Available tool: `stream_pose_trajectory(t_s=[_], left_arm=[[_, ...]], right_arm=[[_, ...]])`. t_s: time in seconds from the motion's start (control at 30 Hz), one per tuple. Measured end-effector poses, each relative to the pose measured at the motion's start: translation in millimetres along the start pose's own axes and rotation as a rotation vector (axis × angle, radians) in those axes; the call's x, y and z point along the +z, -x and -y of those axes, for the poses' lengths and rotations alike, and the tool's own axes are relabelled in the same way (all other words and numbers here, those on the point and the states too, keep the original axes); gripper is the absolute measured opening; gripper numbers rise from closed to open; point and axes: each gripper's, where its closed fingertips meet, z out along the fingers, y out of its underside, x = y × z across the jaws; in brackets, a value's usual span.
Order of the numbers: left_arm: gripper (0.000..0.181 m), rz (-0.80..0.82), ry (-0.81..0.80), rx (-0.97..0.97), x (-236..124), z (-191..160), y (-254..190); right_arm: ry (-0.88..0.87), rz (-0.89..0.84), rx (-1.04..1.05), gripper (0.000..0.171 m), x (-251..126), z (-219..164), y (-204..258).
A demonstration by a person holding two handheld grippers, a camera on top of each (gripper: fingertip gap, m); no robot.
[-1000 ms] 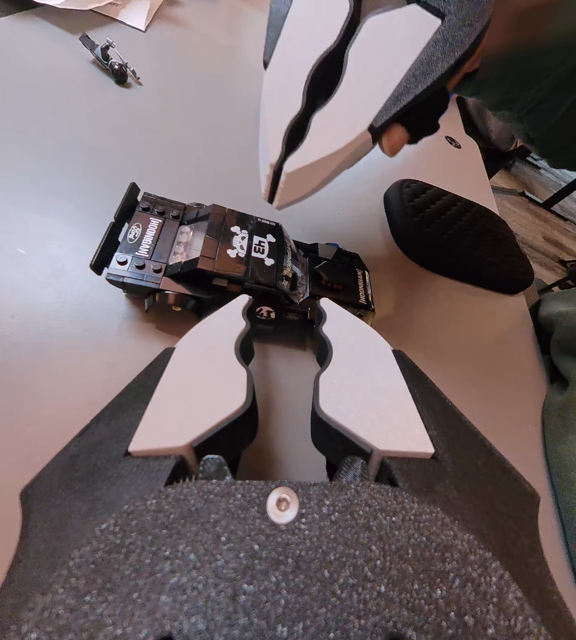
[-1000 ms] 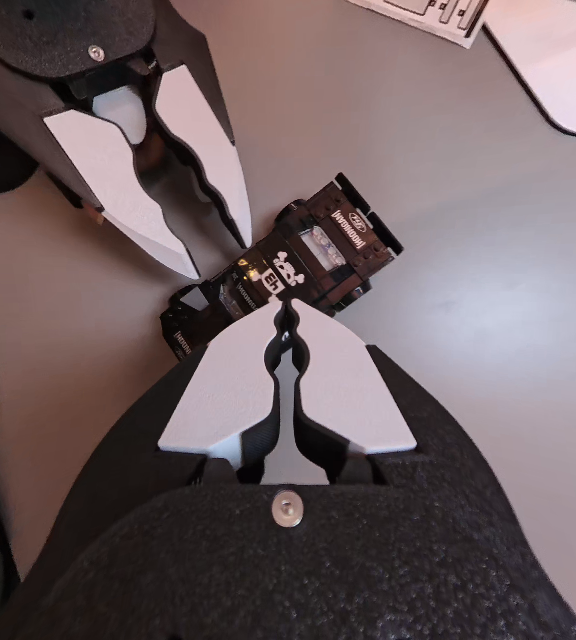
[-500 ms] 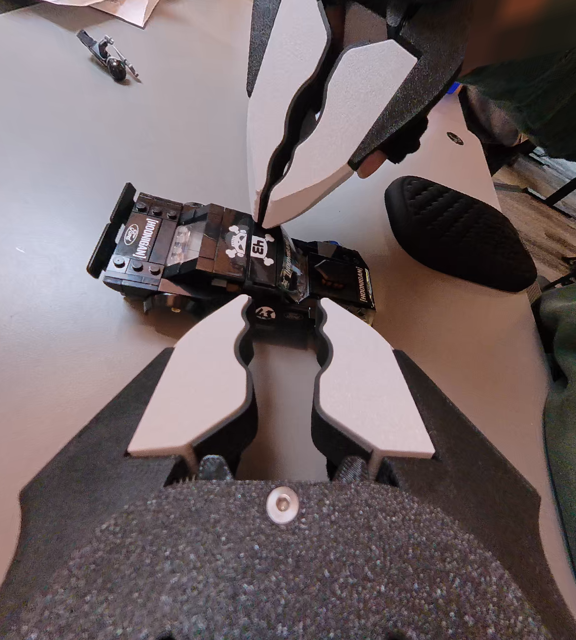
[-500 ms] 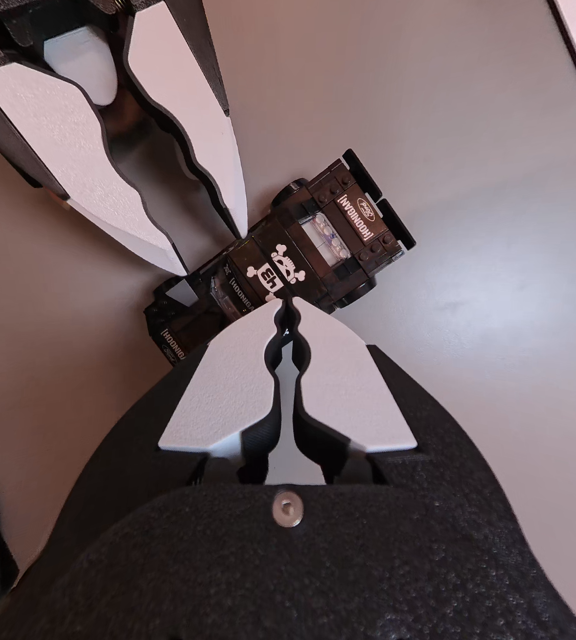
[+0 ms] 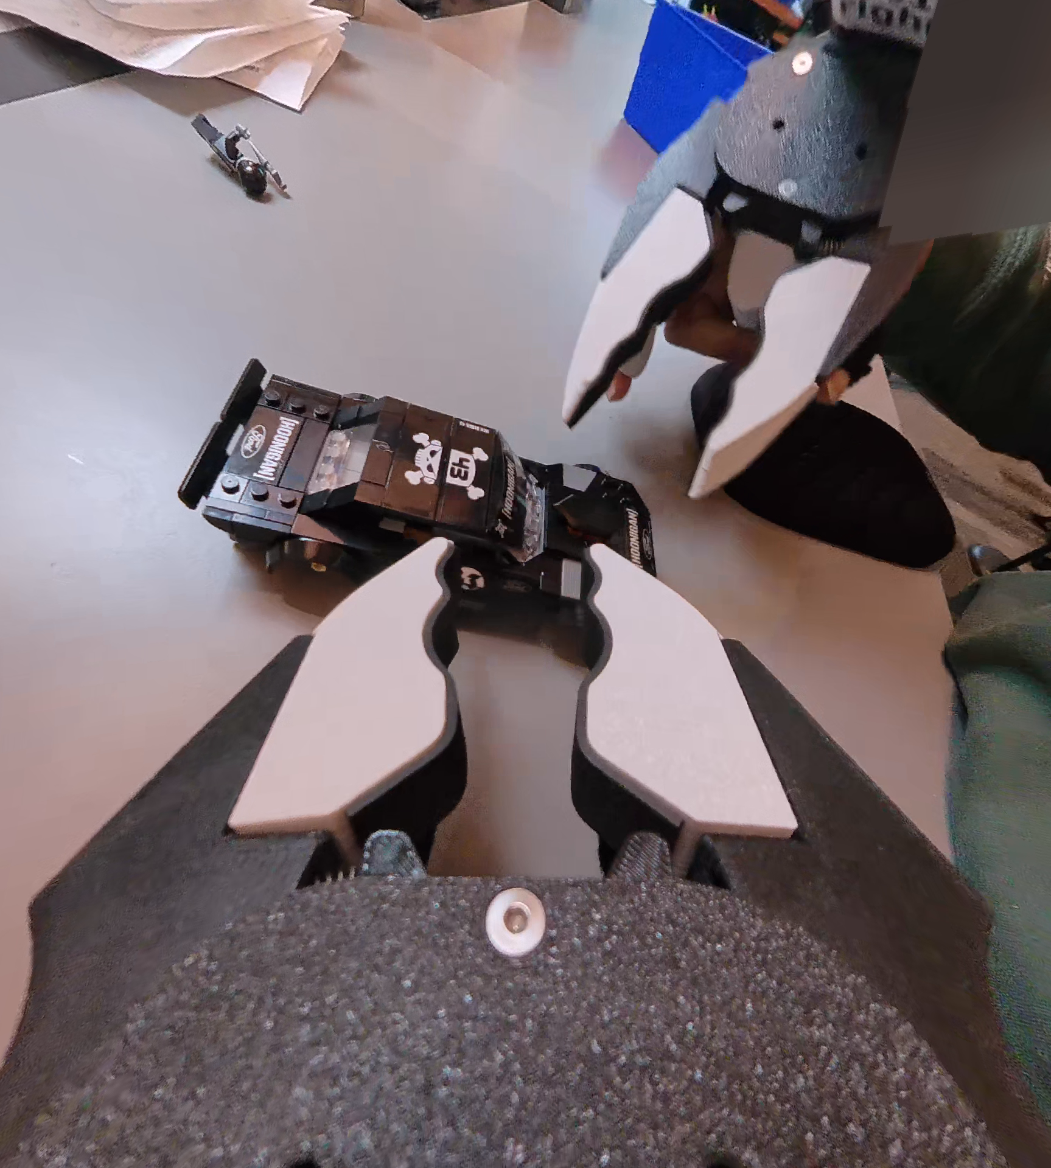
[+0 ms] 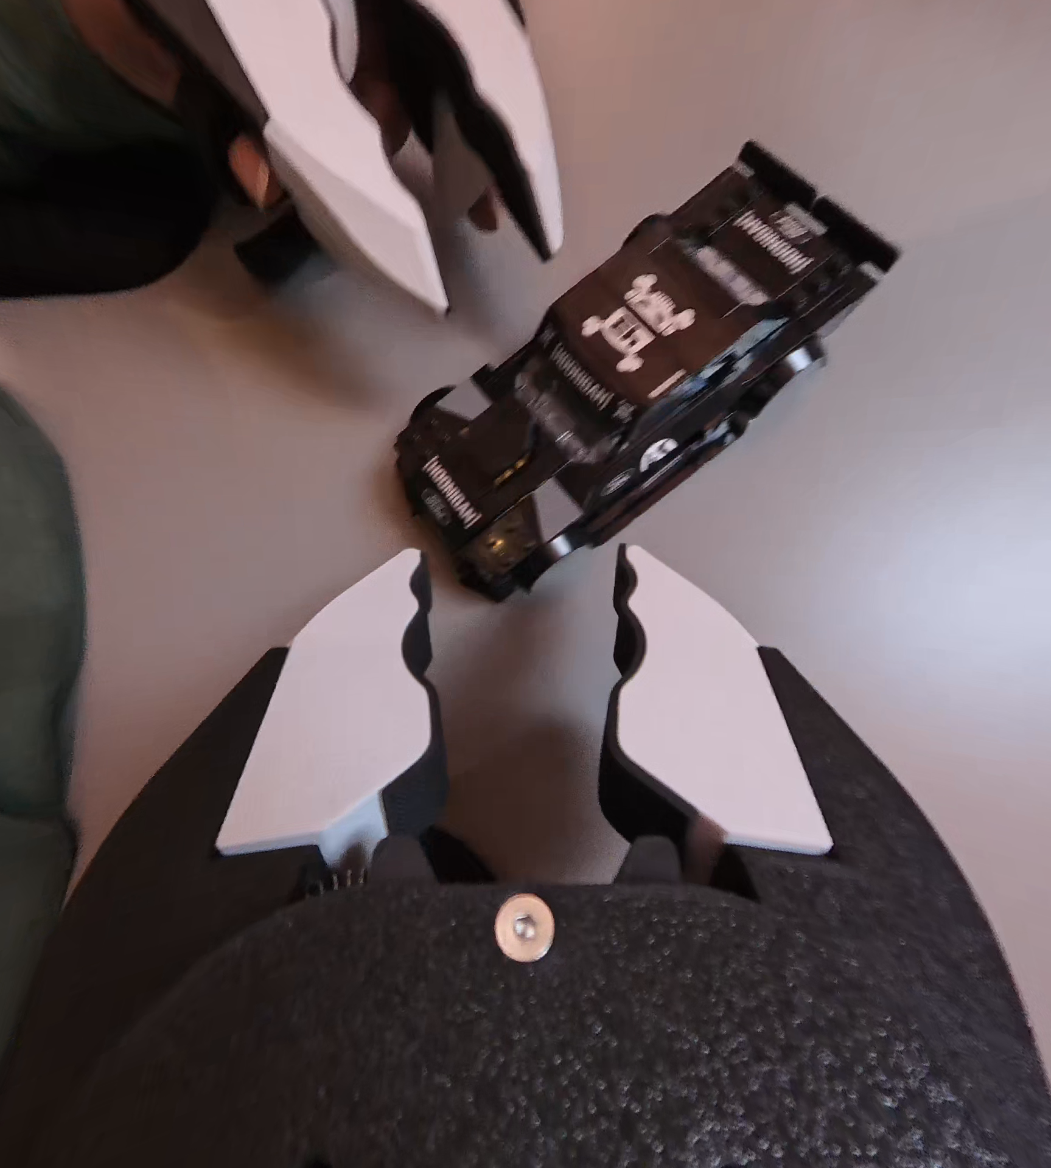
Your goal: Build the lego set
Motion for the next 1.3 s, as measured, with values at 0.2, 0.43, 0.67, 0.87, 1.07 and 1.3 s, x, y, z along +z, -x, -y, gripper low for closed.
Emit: stream_pose_trajectory(t_s=[0.2,0.43,0.67,0.87,1.07,1.3], left_arm=[[0.039,0.072,0.071,0.075,-10,-20,-10],[0.047,0.102,0.130,0.313,-27,-40,-17],[0.076,0.202,0.130,0.253,-32,-45,-1],[0.092,0.275,0.166,0.165,-9,-47,1],[0.086,0.356,0.233,0.261,-3,-51,12],[0.080,0.391,0.226,0.236,-34,-53,46]], right_arm=[[0.057,-0.069,-0.020,0.047,17,-15,8],[0.007,-0.089,-0.084,0.036,41,3,33],[-0.149,-0.077,-0.135,0.036,29,22,34],[-0.157,-0.129,-0.167,0.035,38,23,23],[-0.400,-0.037,-0.100,0.034,7,49,29],[-0.569,-0.198,-0.069,0.040,-22,57,1]])
